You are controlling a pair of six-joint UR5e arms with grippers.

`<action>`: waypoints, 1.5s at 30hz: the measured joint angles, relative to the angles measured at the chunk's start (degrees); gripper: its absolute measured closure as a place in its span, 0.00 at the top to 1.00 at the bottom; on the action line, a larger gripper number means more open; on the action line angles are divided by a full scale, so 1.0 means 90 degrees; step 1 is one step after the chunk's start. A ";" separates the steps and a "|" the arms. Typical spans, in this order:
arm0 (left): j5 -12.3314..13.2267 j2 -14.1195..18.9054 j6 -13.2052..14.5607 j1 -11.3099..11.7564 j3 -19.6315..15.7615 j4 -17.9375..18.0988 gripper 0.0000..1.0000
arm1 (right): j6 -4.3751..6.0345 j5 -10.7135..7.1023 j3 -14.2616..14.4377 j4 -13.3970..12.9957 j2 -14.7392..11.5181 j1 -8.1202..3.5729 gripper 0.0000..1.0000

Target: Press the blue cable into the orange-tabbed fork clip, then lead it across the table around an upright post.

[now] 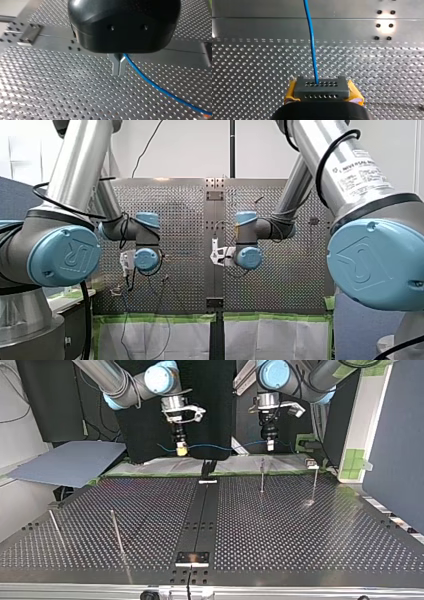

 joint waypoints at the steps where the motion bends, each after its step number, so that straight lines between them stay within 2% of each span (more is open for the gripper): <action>1: 0.0002 -0.0027 0.0002 0.0014 -0.0005 0.0011 0.02 | 0.0000 -0.0007 -0.0027 -0.0013 0.0053 0.0004 0.00; 6: 0.0035 -0.0118 -0.0001 0.0057 -0.0017 0.0130 0.02 | 0.0001 -0.0031 -0.0186 -0.0077 0.0342 0.0029 0.00; 22: 0.0240 -0.1078 -0.0441 0.0226 0.0023 0.1017 0.02 | -0.0003 -0.0083 -0.0767 -0.0118 0.1277 -0.0002 0.00; 33: 0.0341 -0.1540 -0.0450 0.0315 0.0155 0.1098 0.02 | 0.0013 -0.0158 -0.1129 -0.0107 0.1753 -0.0004 0.00; 40: 0.0381 -0.1971 -0.0529 0.0351 0.0388 0.1210 0.02 | 0.0018 -0.0162 -0.1164 -0.0117 0.1846 -0.0004 0.00; 45: 0.0463 -0.2107 -0.0657 0.0391 0.0459 0.1233 0.02 | 0.0013 -0.0172 -0.1315 -0.0115 0.2015 -0.0005 0.00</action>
